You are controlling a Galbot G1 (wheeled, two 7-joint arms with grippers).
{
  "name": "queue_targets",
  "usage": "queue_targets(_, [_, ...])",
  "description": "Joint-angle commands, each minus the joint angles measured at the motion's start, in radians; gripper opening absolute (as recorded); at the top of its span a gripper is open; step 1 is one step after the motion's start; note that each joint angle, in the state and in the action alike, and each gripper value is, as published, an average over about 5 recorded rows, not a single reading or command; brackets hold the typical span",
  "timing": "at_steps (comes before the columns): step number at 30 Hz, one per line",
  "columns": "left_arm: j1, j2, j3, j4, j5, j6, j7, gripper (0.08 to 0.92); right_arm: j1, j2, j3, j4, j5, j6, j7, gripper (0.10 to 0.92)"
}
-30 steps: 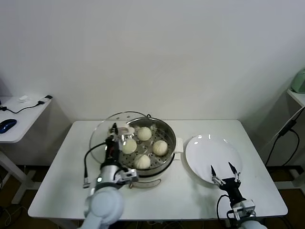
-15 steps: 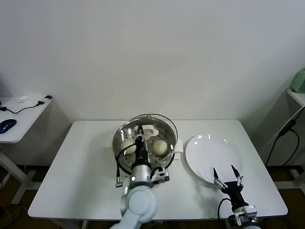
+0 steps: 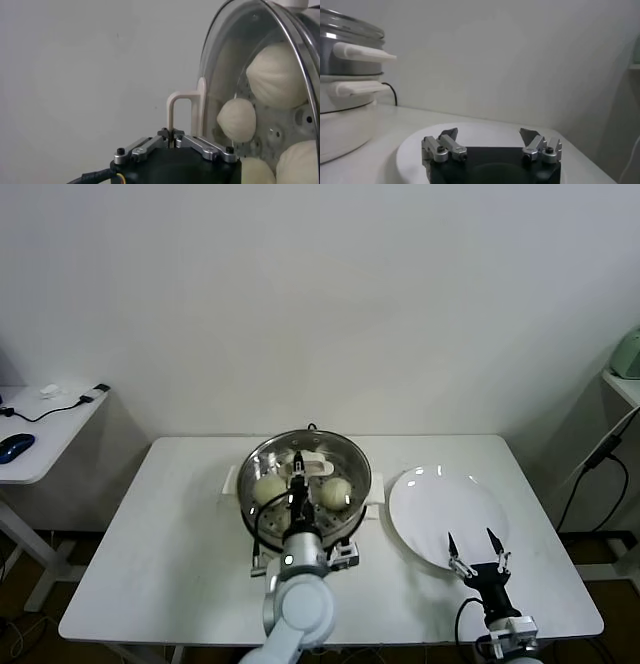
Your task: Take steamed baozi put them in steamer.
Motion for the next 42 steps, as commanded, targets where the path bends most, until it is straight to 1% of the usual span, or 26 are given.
queue_targets(1, [-0.001, 0.002, -0.009, 0.031, 0.01, 0.002, -0.022, 0.129, -0.001, 0.006, 0.0, -0.002, -0.009, 0.014, 0.004, 0.823])
queue_targets(9, [0.003, 0.015, -0.024, 0.035, -0.017, -0.004, -0.035, 0.129, -0.001, 0.009, 0.002, -0.002, -0.021, 0.034, 0.003, 0.823])
queue_targets(15, [0.003, 0.029, -0.017, 0.002, -0.048, -0.007, -0.036, 0.138, -0.001, 0.012, 0.003, 0.002, -0.031, 0.045, 0.001, 0.823])
queue_targets(18, [0.012, 0.052, -0.013, -0.035, -0.08, -0.009, -0.021, 0.196, -0.002, 0.012, 0.001, 0.005, -0.033, 0.041, -0.003, 0.823])
queue_targets(24, [0.049, 0.111, -0.001, -0.142, -0.175, -0.006, 0.004, 0.368, -0.002, 0.012, -0.004, 0.008, -0.036, 0.033, -0.013, 0.823])
queue_targets(27, [0.08, 0.143, 0.004, -0.205, -0.255, -0.017, -0.006, 0.454, -0.002, 0.014, -0.007, 0.01, -0.038, 0.027, -0.017, 0.823])
queue_targets(29, [0.101, 0.159, 0.001, -0.249, -0.331, -0.05, -0.039, 0.515, -0.002, 0.017, -0.009, 0.01, -0.038, 0.022, -0.019, 0.823])
queue_targets(31, [0.12, 0.168, -0.014, -0.283, -0.44, -0.111, -0.094, 0.576, -0.002, 0.02, -0.011, 0.011, -0.035, 0.014, -0.02, 0.823])
queue_targets(33, [0.141, 0.174, -0.053, -0.309, -0.596, -0.206, -0.165, 0.628, -0.004, 0.023, -0.016, 0.012, -0.026, 0.009, -0.015, 0.823])
queue_targets(36, [0.183, 0.177, -0.161, -0.346, -0.885, -0.354, -0.273, 0.714, -0.01, 0.024, -0.023, 0.022, 0.007, 0.014, 0.008, 0.823])
queue_targets(39, [0.24, 0.175, -0.333, -0.385, -1.243, -0.456, -0.356, 0.787, -0.01, 0.021, -0.02, 0.032, 0.024, 0.022, 0.019, 0.823])
queue_targets(40, [0.26, 0.171, -0.404, -0.391, -1.365, -0.49, -0.37, 0.804, -0.008, 0.019, -0.017, 0.033, 0.024, 0.029, 0.019, 0.823])
queue_targets(42, [0.299, 0.161, -0.547, -0.388, -1.582, -0.548, -0.369, 0.817, -0.005, 0.015, -0.013, 0.035, 0.028, 0.038, 0.019, 0.823])
